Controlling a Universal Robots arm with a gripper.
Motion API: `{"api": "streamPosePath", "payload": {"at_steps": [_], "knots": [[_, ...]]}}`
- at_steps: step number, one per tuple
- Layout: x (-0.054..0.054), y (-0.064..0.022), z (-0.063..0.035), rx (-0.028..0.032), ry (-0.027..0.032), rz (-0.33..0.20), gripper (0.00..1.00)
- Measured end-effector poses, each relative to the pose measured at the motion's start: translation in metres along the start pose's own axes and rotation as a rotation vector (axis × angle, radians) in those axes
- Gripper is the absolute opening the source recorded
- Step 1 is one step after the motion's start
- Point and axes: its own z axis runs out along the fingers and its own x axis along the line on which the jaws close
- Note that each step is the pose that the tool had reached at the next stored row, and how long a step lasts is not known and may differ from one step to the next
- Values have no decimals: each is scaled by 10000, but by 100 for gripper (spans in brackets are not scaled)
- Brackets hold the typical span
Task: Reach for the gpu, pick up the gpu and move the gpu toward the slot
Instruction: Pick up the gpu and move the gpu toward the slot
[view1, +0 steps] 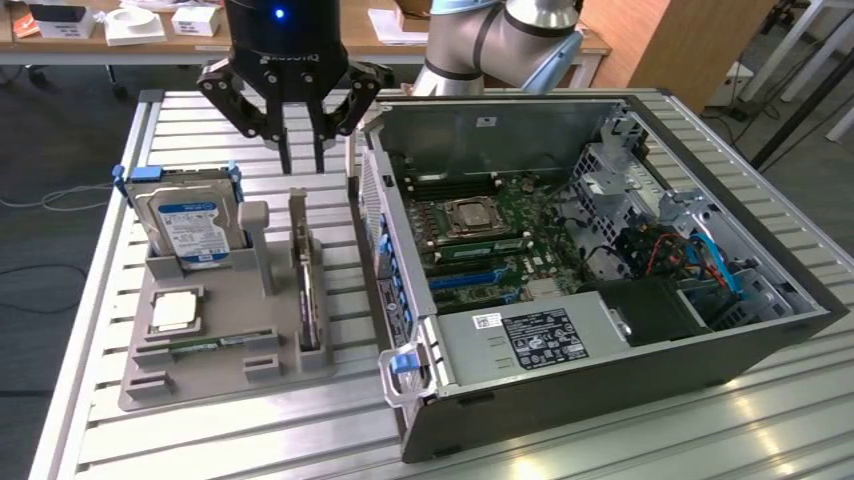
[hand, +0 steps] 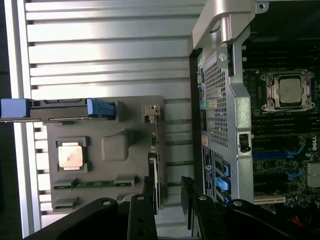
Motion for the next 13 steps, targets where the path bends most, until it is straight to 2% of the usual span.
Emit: {"api": "streamPosePath", "payload": {"at_steps": [4,9,13], "knots": [[2,-3,72,1,1,0,36],[2,-3,82,1,2,1,36],[4,-6,146,0,0,0,36]]}}
